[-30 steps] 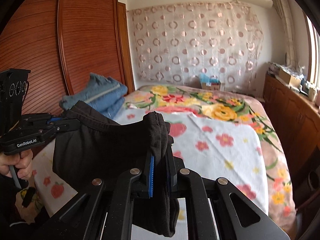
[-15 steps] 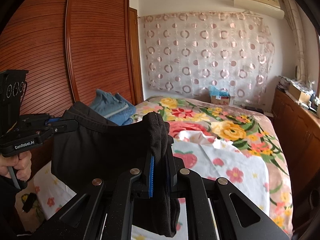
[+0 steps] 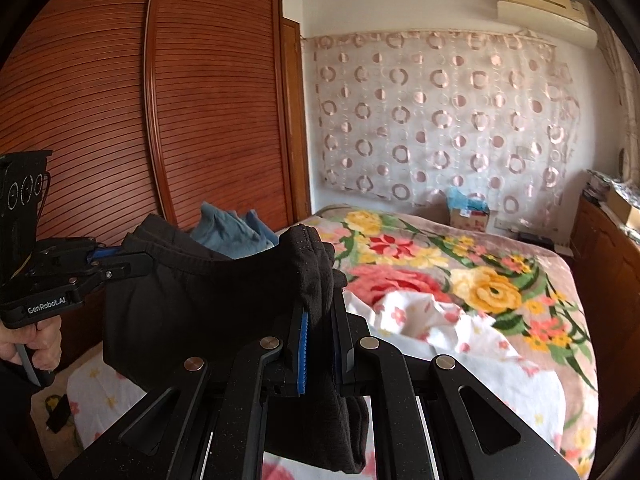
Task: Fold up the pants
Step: 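Lift the black bundle with both grippers and carry it toward the jeans stack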
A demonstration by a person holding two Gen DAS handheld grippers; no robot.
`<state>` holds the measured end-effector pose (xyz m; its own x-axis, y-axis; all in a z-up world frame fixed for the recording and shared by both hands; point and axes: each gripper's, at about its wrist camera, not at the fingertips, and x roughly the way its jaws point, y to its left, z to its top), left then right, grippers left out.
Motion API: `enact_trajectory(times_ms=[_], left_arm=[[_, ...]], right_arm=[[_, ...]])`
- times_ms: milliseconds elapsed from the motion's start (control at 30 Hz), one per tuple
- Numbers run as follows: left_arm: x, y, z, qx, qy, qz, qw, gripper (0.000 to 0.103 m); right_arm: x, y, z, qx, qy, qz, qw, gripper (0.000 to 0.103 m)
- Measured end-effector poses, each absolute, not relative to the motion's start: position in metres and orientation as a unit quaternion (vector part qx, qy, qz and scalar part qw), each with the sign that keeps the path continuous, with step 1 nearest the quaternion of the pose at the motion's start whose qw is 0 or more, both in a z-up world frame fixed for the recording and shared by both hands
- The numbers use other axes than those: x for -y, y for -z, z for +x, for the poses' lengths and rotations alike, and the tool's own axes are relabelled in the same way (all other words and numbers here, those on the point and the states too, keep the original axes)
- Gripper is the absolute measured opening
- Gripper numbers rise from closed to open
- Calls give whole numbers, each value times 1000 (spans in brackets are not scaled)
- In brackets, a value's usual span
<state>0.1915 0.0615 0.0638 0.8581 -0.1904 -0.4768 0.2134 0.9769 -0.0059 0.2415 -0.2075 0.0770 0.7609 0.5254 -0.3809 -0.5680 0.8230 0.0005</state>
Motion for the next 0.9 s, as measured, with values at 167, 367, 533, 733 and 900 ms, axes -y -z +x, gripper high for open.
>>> enact_trajectory(times_ms=[167,367,533,733,900], left_arm=[[-84,-73,194,-235,77,21,969,12],[-112,-83,199,-227,37,16,973,12],[-131,-85,201,-217,4,12,976,12],[-160,-73,206,-218,-31,-10,975,12],[-181,-60,206,-224,-58,-36,972,12]], right_arm=[[193,-83,268,-168,-318,-63,931,9],[177,-83,309,-150,-352,-68,921,9],[163,-78,339,-136,-373,-77,914,9],[136,-69,371,-131,-389,-100,906,9],[108,-60,395,-132,-405,-121,897,9]])
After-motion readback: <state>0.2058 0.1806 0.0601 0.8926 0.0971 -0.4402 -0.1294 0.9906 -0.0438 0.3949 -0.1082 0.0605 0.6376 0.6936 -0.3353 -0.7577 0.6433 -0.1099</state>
